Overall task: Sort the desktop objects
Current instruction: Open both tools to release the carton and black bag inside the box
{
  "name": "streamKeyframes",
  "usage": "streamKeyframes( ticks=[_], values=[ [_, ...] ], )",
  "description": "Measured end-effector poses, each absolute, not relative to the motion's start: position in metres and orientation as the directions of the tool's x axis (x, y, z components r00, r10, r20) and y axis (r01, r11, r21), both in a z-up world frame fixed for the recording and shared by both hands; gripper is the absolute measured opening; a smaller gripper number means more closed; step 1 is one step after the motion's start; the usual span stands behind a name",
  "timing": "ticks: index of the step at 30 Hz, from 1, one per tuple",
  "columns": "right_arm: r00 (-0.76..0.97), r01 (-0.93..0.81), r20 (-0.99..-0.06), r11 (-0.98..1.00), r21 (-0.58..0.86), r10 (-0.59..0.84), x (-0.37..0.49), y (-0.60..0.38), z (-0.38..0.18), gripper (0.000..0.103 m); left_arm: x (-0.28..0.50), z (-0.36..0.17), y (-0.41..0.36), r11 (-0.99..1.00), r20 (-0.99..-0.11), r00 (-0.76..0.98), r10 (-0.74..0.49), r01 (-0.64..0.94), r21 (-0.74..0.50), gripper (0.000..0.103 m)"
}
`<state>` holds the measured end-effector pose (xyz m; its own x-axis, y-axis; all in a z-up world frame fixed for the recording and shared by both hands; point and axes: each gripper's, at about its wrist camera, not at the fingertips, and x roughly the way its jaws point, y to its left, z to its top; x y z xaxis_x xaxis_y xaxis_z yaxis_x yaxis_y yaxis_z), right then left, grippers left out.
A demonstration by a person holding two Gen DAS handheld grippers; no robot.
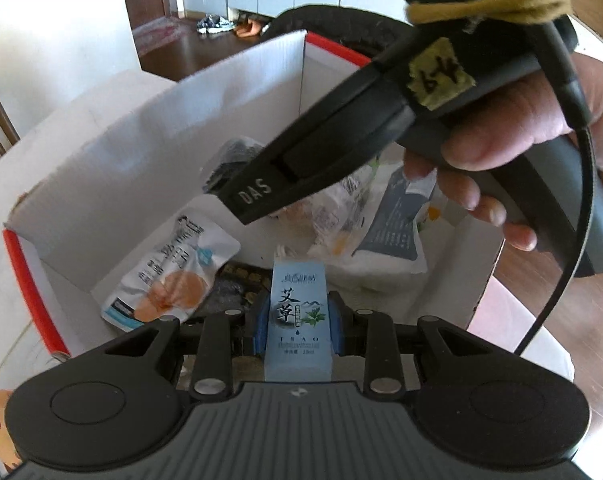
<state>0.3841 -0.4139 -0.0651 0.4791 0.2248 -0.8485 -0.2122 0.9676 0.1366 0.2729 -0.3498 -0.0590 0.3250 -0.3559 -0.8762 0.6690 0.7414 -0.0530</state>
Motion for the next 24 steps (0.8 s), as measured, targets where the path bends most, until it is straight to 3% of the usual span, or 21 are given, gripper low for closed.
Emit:
streamKeyframes(
  ticks=[19, 24],
  values=[
    [0.473, -0.234, -0.856, 0.966, 0.106, 0.209, 0.39, -0.399, -0.076, 0.04, 0.274, -0.064, -0.34, 0.779, -0.89, 0.265, -0.372, 0.61, -0.144, 0.03],
    [0.482, -0.238, -0.852, 0.966, 0.098, 0.205, 0.388, -0.401, -0.073, 0.046, 0.265, -0.054, -0.337, 0.783, -0.872, 0.309, -0.379, 0.609, -0.125, 0.052]
  ],
)
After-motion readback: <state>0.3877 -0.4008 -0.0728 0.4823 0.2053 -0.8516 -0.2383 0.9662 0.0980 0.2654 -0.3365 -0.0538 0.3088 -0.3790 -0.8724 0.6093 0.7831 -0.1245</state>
